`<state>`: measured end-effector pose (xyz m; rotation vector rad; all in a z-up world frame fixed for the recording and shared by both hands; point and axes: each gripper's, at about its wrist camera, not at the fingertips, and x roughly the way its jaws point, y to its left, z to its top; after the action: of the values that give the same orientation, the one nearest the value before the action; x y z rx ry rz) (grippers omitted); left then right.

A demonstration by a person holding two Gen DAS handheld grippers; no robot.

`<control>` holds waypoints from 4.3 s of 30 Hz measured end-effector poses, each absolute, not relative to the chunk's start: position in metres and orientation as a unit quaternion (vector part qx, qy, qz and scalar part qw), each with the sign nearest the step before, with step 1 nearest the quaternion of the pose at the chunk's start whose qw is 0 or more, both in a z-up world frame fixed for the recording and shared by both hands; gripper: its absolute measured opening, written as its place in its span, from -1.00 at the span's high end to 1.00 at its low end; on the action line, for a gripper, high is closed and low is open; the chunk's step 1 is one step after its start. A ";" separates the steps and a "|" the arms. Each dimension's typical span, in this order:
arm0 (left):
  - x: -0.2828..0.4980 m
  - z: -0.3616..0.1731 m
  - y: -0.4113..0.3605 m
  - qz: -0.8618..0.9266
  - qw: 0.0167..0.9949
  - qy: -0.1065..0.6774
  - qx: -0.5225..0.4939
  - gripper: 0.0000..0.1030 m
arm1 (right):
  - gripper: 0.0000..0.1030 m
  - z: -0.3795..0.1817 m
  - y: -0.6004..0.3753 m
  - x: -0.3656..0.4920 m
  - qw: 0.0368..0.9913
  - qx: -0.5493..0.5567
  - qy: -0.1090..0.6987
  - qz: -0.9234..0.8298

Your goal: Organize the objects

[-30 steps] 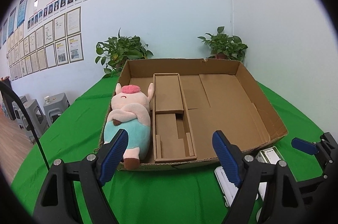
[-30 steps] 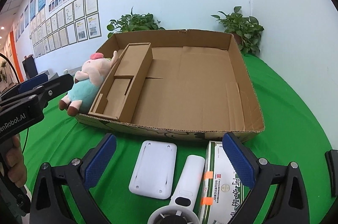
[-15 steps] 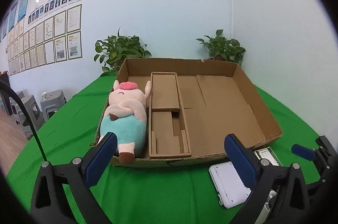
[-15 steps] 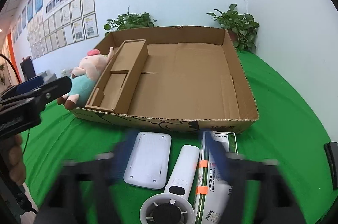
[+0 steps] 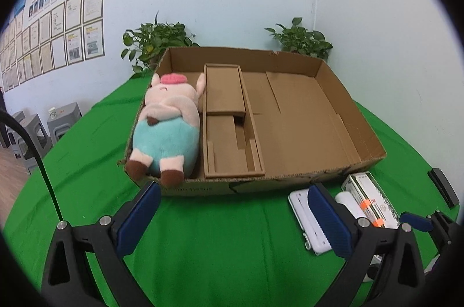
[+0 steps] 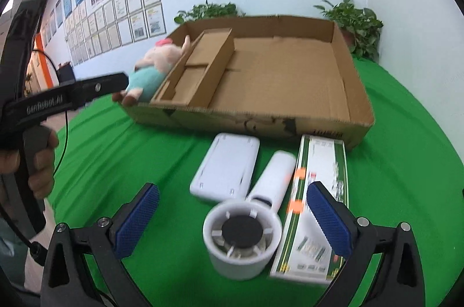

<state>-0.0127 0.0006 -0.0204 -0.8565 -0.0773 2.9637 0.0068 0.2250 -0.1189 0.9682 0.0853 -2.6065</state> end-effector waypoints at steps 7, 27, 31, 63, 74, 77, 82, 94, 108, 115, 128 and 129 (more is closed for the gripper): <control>-0.014 -0.034 0.009 0.951 0.049 -0.032 -0.305 -0.97 | -0.72 -0.142 0.229 0.004 0.150 0.384 0.034 -0.910; -0.024 -0.061 0.023 0.907 0.136 -0.083 -0.390 -0.97 | -0.15 -0.138 0.217 0.021 0.218 0.394 0.036 -0.892; -0.026 -0.070 0.029 0.892 0.163 -0.102 -0.410 -0.96 | -0.43 -0.135 0.211 0.026 0.218 0.383 0.046 -0.897; -0.031 -0.094 0.030 0.841 0.210 -0.168 -0.470 -0.86 | -0.17 -0.146 0.230 0.019 0.292 0.420 -0.127 -0.850; -0.049 -0.092 0.055 0.822 0.249 -0.179 -0.481 -0.68 | -0.52 -0.111 0.216 0.054 0.270 0.357 0.024 -0.894; -0.050 -0.093 0.063 0.813 0.263 -0.177 -0.488 -0.56 | -0.34 -0.112 0.203 0.058 0.276 0.350 0.046 -0.894; -0.047 -0.096 0.066 0.809 0.267 -0.176 -0.493 -0.55 | -0.04 -0.123 0.210 0.050 0.256 0.373 0.053 -0.891; -0.045 -0.106 0.063 0.783 0.261 -0.182 -0.534 0.07 | -0.35 -0.135 0.182 0.051 0.293 0.379 0.041 -0.877; -0.042 -0.110 0.045 0.778 0.248 -0.224 -0.532 0.57 | 0.04 -0.153 0.185 0.044 0.302 0.403 0.016 -0.864; -0.039 -0.095 0.034 0.787 0.248 -0.238 -0.512 0.92 | 0.07 -0.154 0.199 0.031 0.282 0.413 0.004 -0.866; -0.037 -0.100 0.069 0.784 0.259 -0.213 -0.523 0.93 | -0.33 -0.132 0.218 0.046 0.253 0.393 0.015 -0.884; -0.036 -0.099 0.070 0.785 0.259 -0.209 -0.522 0.93 | -0.34 -0.131 0.217 0.046 0.249 0.394 0.018 -0.884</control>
<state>-0.0359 0.0700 -0.0993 -1.4153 -0.5675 2.1263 0.0462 0.2174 -0.1308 1.0737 0.0479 -2.4091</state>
